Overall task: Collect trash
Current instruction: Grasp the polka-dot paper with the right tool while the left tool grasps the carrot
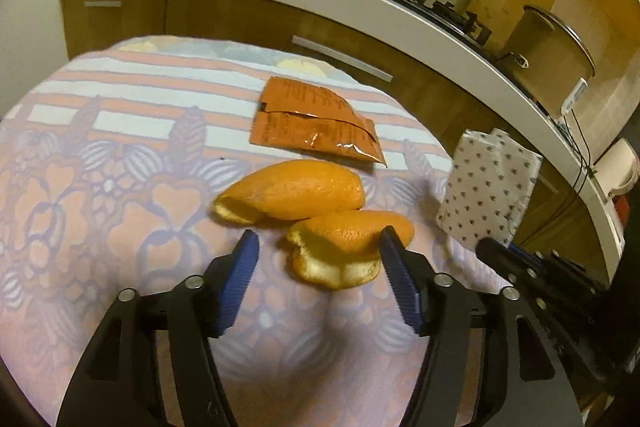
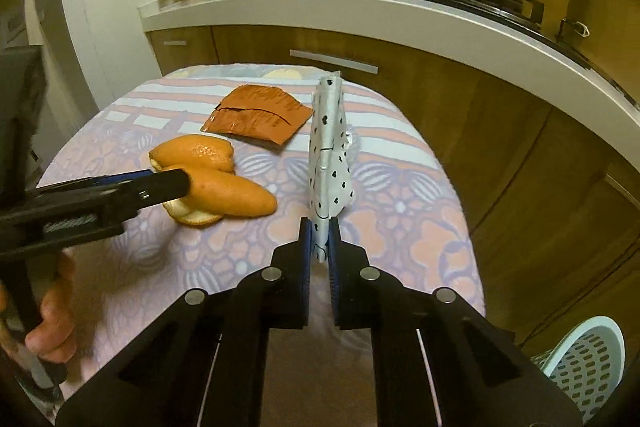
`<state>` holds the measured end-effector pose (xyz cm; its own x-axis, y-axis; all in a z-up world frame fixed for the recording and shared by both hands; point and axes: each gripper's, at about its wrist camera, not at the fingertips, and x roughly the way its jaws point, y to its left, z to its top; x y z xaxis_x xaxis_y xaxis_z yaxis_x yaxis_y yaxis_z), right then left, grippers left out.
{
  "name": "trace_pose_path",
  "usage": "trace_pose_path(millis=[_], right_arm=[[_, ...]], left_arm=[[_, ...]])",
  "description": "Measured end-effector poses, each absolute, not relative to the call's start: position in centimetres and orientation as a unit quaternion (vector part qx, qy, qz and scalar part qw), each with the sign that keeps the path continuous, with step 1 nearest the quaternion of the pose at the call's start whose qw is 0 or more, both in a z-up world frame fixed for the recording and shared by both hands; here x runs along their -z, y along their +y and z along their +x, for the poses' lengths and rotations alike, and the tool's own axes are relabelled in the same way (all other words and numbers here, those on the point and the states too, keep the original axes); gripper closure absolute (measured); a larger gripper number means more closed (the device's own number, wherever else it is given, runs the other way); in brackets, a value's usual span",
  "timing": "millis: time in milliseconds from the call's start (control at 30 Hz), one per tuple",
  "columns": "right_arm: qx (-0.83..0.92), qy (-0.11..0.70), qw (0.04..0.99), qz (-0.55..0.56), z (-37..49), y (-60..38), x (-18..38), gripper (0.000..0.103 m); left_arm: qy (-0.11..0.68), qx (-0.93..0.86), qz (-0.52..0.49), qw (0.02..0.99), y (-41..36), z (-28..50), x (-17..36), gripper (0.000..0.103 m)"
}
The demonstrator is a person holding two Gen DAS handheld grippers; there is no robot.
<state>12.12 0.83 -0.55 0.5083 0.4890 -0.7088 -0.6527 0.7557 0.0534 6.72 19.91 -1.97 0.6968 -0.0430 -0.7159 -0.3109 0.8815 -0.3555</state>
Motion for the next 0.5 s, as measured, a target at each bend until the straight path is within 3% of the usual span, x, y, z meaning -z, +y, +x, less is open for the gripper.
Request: trace_pose_path(millis=[233,367,433,467,500], right_arm=[[-0.354,0.366,0.856,-0.086,11.3,-0.2,-0.2,0.097],[-0.357,0.365,0.856,-0.081,10.8,-0.7,-0.5,0.097],[-0.360,0.371,0.853,-0.076,10.8,-0.9,-0.4,0.097],[-0.362,0.374,0.851,-0.071,10.8,-1.1,-0.4,0.097],[-0.366,0.378,0.847,-0.066,10.8,-1.2,-0.4,0.097]], left_arm=[[0.388,-0.047,-0.268,0.881,19.7,7.6,2.6,0.043],[0.384,-0.049,-0.250,0.888,18.6,7.7,2.5,0.050],[0.382,-0.045,-0.251,0.888,18.3,7.7,2.5,0.061],[0.380,-0.045,-0.249,0.889,18.2,7.6,2.4,0.074],[0.380,-0.049,-0.245,0.891,18.2,7.4,2.3,0.097]])
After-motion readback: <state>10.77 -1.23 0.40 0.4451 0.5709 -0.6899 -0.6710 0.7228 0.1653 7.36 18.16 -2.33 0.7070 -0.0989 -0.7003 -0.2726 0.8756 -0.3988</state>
